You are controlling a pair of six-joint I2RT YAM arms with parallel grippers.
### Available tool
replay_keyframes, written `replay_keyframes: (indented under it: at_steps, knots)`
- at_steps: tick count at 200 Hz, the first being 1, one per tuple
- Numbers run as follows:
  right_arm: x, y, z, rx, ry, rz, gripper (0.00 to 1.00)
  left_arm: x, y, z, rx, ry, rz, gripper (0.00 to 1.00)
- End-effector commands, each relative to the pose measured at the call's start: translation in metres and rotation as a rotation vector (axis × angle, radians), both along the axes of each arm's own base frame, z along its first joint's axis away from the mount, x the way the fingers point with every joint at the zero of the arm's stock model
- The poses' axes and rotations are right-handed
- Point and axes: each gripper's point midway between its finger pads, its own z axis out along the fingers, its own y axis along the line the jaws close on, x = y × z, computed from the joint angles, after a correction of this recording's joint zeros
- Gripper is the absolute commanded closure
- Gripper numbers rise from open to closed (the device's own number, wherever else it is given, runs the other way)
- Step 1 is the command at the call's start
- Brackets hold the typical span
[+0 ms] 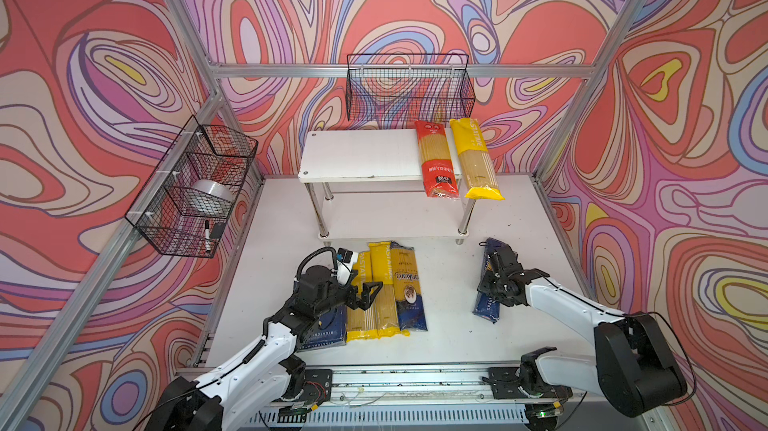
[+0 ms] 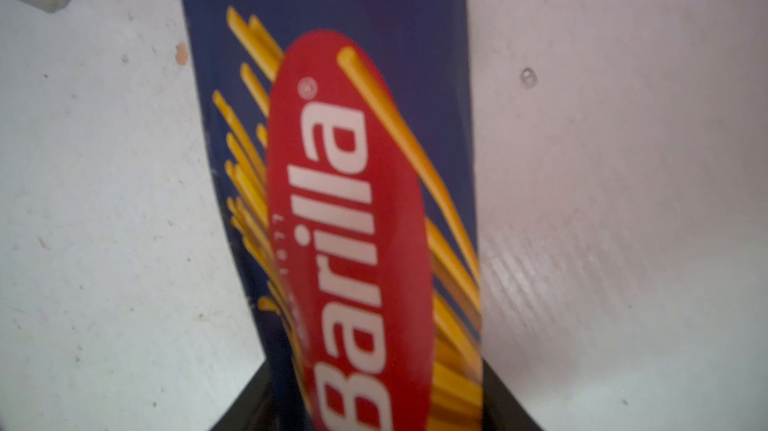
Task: Place and organize the pasta boxes and bags onto the shelf
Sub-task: 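Lower the right gripper onto the Barilla box's near end and close it, then lift the blue Barilla spaghetti box upright and carry it toward the shelf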
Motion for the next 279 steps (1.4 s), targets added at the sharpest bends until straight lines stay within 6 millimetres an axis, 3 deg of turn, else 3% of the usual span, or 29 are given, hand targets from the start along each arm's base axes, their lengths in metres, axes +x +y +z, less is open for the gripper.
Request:
replay_keyframes:
  at_steps: [1,18,91,226,253,279]
  knots:
    - [-0.012,0.006,0.0,0.039,0.023,0.014,0.48,0.0,0.0,0.003,0.008,-0.009,0.0,0.0]
    - [-0.012,0.006,0.007,0.045,-0.001,0.012,0.56,0.0,0.001,0.003,0.009,-0.01,0.001,0.0]
    - [-0.008,0.002,0.04,0.03,-0.069,0.024,0.64,0.0,0.004,0.004,0.022,-0.014,0.019,0.0]
    - [0.012,-0.006,0.181,-0.032,-0.326,0.076,0.73,-0.007,0.009,0.01,-0.003,0.031,0.047,0.0]
    - [0.011,-0.016,0.207,-0.109,-0.317,0.094,0.73,-0.01,0.015,0.007,0.032,0.046,0.06,0.0]
    - [0.007,-0.021,0.236,-0.136,-0.349,0.105,0.73,-0.009,0.016,0.017,0.035,0.016,0.063,0.0]
